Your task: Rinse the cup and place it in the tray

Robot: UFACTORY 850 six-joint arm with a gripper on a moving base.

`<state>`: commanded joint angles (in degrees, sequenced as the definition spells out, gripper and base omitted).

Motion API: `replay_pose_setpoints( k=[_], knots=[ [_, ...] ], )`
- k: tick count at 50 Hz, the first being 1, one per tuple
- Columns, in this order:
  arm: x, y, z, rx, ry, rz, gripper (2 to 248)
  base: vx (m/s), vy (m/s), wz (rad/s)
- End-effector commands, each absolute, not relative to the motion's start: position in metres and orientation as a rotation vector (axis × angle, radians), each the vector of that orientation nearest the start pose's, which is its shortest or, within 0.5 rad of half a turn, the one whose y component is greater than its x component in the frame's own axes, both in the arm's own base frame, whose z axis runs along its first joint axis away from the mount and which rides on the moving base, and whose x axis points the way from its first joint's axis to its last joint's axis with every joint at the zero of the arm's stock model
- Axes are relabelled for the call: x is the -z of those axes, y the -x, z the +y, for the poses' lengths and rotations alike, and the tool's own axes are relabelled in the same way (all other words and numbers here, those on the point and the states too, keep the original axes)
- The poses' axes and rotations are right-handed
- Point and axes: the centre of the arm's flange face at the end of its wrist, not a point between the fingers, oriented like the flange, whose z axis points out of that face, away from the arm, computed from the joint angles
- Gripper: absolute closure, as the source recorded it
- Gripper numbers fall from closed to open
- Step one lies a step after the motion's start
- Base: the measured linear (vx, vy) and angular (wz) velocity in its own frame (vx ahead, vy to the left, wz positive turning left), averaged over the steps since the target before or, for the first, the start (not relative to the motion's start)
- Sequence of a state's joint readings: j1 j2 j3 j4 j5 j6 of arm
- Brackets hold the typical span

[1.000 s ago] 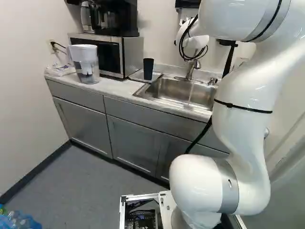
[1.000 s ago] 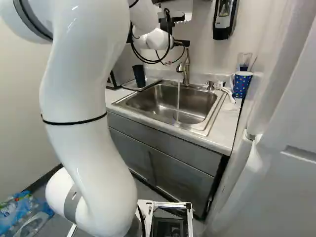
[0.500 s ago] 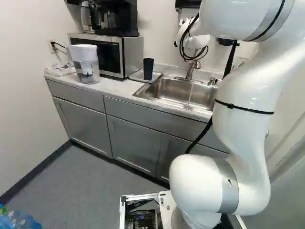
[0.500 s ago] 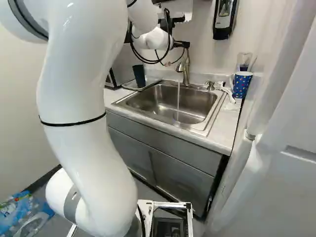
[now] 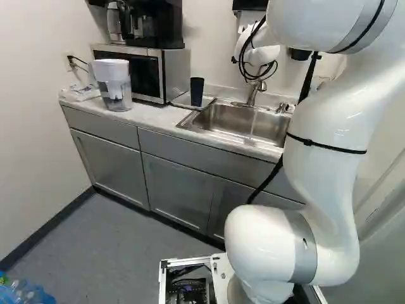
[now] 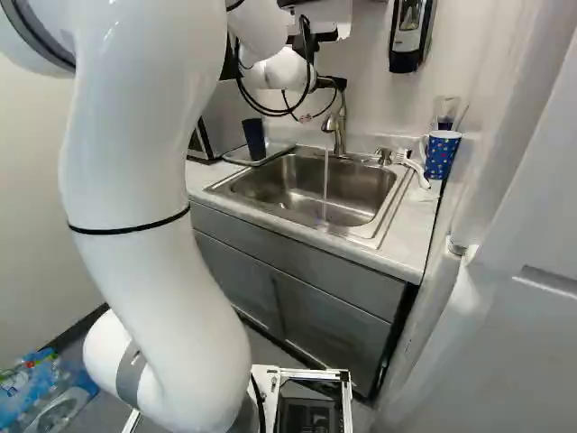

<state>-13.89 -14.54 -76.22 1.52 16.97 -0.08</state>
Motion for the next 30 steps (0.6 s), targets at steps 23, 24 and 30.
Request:
replay_pose_setpoints(
  k=[23, 24, 30],
  knots=[
    [-0.651, -0.605, -0.152, 2.027, 2.559, 0.353, 3, 0.000, 0.000, 0.000],
    [-0.651, -0.605, -0.152, 2.025, 2.560, 0.354, 3, 0.000, 0.000, 0.000],
    [-0.651, -0.603, -0.152, 2.013, 2.569, 0.355, 3, 0.000, 0.000, 0.000]
  ],
)
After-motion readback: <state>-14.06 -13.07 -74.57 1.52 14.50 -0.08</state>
